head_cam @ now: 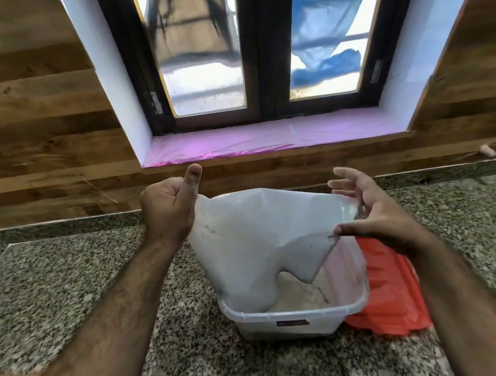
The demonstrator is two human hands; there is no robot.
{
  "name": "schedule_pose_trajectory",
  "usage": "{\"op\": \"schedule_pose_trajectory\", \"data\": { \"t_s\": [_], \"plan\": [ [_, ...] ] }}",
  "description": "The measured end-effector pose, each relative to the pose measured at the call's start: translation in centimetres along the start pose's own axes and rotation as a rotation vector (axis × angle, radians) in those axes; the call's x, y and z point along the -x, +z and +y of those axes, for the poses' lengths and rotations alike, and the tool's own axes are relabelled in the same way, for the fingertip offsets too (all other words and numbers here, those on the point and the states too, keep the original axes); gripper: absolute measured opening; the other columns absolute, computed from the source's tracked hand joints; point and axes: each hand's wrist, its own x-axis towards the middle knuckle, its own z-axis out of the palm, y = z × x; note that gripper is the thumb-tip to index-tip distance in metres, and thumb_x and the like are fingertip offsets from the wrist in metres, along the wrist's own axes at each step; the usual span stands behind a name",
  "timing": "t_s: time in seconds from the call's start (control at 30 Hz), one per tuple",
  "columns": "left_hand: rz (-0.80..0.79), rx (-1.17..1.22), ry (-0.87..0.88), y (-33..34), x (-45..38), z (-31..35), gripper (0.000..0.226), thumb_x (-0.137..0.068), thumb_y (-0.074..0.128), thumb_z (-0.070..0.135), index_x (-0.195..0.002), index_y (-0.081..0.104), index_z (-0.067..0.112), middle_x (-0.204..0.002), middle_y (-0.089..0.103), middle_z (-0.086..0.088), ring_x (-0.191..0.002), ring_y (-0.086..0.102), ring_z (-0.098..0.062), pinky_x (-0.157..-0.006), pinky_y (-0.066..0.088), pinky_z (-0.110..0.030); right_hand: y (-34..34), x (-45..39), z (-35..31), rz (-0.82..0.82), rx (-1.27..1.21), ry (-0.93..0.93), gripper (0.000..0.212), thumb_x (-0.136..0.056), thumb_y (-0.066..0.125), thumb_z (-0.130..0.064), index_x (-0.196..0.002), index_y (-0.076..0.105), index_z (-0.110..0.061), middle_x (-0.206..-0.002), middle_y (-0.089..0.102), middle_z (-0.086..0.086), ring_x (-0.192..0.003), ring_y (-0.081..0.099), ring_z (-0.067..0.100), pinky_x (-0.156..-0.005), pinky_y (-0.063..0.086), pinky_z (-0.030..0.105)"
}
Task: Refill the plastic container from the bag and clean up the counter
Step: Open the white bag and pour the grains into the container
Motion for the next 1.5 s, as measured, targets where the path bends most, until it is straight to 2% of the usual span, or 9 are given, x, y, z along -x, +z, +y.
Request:
{"op": "schedule_pose_trajectory", "data": {
  "t_s": [0.2, 0.37, 0.67, 0.87, 1.07, 1.13, 1.23, 1.33, 1.5],
  "plan": [
    [-0.012, 0.234, -0.011, 2.1, -0.5, 2.0, 0.063, -0.098, 0.061, 0.058, -0.050, 0.035, 0.026, -0.042, 0.032, 0.017, -0.043, 0.025, -0.002, -0.046, 0.021, -0.020, 1.8, -2.3, -6.0, -0.210, 0.525, 0.009, 0.134, -0.048, 0.102, -0.060, -0.162, 0.033, -0.047, -0.151, 0.045, -0.025, -0.138, 0.045, -0.001, -0.111, 0.038, 0.020],
    [0.056, 0.367, -0.066, 2.3, -1.5, 1.8, 0.074, -0.088, 0.060, 0.083, -0.055, 0.038, 0.020, -0.048, 0.036, 0.016, -0.049, 0.029, -0.011, -0.050, 0.024, -0.025, 3.6, -3.9, -6.5, -0.274, 0.669, -0.021, 0.127, -0.050, 0.095, -0.054, -0.161, 0.034, -0.040, -0.152, 0.049, -0.014, -0.137, 0.048, 0.009, -0.119, 0.043, 0.036],
    [-0.004, 0.337, 0.028, 1.2, -1.0, 0.5, 0.080, -0.081, 0.034, 0.099, -0.076, 0.056, 0.022, -0.073, 0.053, 0.011, -0.065, 0.050, -0.002, -0.061, 0.044, -0.017, 3.1, -4.8, -6.9, -0.268, 0.605, -0.057, 0.072, -0.059, 0.073, -0.055, -0.123, 0.052, -0.032, -0.111, 0.064, -0.008, -0.096, 0.068, 0.012, -0.079, 0.063, 0.045],
    [0.114, 0.603, -0.315, 2.2, 1.8, 0.6, 0.140, -0.057, 0.017, 0.113, -0.147, 0.057, 0.014, -0.132, 0.069, -0.007, -0.113, 0.067, -0.010, -0.095, 0.052, -0.023, 3.1, -4.8, -6.6, -0.233, 0.563, -0.020, 0.060, -0.064, 0.068, -0.050, -0.118, 0.050, -0.031, -0.107, 0.066, -0.004, -0.092, 0.069, 0.016, -0.074, 0.065, 0.042],
    [-0.142, 0.658, -0.418, 2.1, 5.4, 1.3, 0.149, -0.050, 0.019, 0.116, -0.172, 0.023, 0.030, -0.175, 0.033, 0.010, -0.159, 0.032, -0.004, -0.135, 0.019, -0.041, 3.6, -4.6, -5.7, -0.186, 0.575, 0.031, 0.052, -0.066, 0.065, -0.048, -0.114, 0.049, -0.034, -0.104, 0.065, -0.006, -0.089, 0.067, 0.010, -0.067, 0.059, 0.029],
    [-0.037, 0.625, -0.411, 1.9, 5.3, 1.1, 0.143, -0.058, 0.009, 0.113, -0.171, 0.027, 0.028, -0.175, 0.033, 0.010, -0.159, 0.031, -0.001, -0.137, 0.015, -0.040, 3.6, -4.4, -5.5, -0.184, 0.551, 0.039, 0.050, -0.069, 0.068, -0.045, -0.114, 0.049, -0.034, -0.105, 0.065, -0.006, -0.090, 0.068, 0.012, -0.068, 0.062, 0.032],
    [-0.125, 0.723, -0.441, 1.6, 5.6, 1.5, 0.118, -0.083, -0.012, 0.093, -0.143, 0.061, 0.023, -0.138, 0.074, 0.010, -0.129, 0.066, 0.000, -0.114, 0.051, -0.028, 3.8, -4.1, -5.5, -0.168, 0.531, 0.026, 0.046, -0.071, 0.069, -0.042, -0.112, 0.049, -0.034, -0.104, 0.066, -0.005, -0.090, 0.070, 0.015, -0.067, 0.064, 0.035],
    [-0.140, 0.637, -0.407, 1.2, 5.9, 1.6, 0.133, -0.070, 0.002, 0.106, -0.165, 0.041, 0.021, -0.164, 0.052, 0.010, -0.147, 0.048, 0.000, -0.124, 0.036, -0.027, 3.9, -4.0, -5.7, -0.165, 0.519, 0.017, 0.046, -0.071, 0.069, -0.042, -0.112, 0.049, -0.034, -0.105, 0.066, -0.004, -0.090, 0.070, 0.016, -0.066, 0.065, 0.037],
    [-0.208, 0.562, -0.408, 0.4, 5.5, 1.7, 0.106, -0.088, 0.021, 0.094, -0.168, 0.036, 0.025, -0.163, 0.052, 0.008, -0.138, 0.056, -0.001, -0.094, 0.049, -0.008, 3.7, -3.7, -6.2, -0.144, 0.500, 0.007, 0.050, -0.064, 0.067, -0.048, -0.108, 0.050, -0.033, -0.103, 0.067, -0.001, -0.090, 0.070, 0.022, -0.070, 0.064, 0.046]
  ]
}}
